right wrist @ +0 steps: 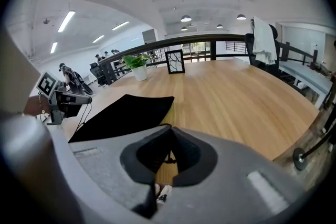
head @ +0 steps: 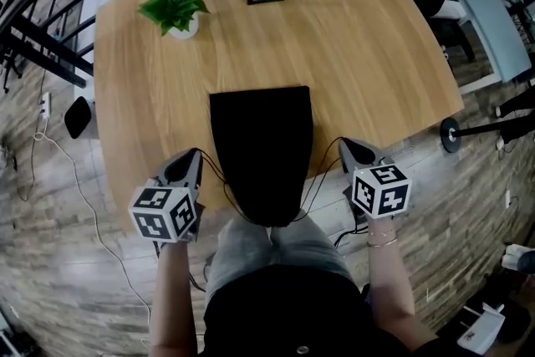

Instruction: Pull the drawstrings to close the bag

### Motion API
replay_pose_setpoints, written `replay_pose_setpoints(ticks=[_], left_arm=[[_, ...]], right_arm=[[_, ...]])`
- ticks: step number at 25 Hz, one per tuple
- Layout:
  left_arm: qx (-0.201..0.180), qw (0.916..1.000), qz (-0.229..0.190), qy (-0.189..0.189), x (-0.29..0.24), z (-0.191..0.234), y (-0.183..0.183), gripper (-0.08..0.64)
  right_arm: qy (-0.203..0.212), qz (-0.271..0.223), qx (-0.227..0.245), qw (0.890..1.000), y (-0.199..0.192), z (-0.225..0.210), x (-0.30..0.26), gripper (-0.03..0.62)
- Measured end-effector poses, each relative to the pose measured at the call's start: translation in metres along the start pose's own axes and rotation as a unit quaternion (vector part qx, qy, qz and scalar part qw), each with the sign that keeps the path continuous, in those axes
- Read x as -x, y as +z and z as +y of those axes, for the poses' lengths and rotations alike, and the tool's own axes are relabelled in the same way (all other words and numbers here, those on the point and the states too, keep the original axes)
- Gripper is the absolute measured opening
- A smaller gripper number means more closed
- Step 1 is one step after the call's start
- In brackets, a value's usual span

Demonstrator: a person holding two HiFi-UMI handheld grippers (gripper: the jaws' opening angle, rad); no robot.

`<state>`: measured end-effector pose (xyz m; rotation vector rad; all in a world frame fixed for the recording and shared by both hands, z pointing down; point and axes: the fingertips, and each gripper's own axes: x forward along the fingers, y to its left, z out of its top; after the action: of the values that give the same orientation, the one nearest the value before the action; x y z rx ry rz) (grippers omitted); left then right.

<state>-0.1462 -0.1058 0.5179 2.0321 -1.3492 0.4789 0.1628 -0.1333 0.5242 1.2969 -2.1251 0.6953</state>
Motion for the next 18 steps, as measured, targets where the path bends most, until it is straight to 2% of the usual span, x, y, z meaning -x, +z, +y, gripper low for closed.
replay_pose_setpoints(ticks=[5,8,11,18], left_arm=[[-0.007,0.9997,0.020,-0.008,-0.008,-0.003,-0.009,0.015],[-0.006,0.9994,0.030,-0.019,-0.011,-0.006,-0.013,0.021],[-0.008,0.9989,0.039,-0.024,-0.014,-0.008,-0.017,0.112],[-0.012,0.9986,0.041,-0.032,-0.012,-0.014,-0.014,0.152]], right_arm=[[0.004,0.027,0.002,1.000,-0.013,0.005,-0.009,0.006],[0.012,0.037,-0.001,0.999,-0.018,0.008,-0.012,0.045],[0.011,0.039,-0.001,0.999,-0.019,0.008,-0.012,0.071],[0.017,0.041,0.008,0.999,-0.013,0.010,-0.007,0.095]])
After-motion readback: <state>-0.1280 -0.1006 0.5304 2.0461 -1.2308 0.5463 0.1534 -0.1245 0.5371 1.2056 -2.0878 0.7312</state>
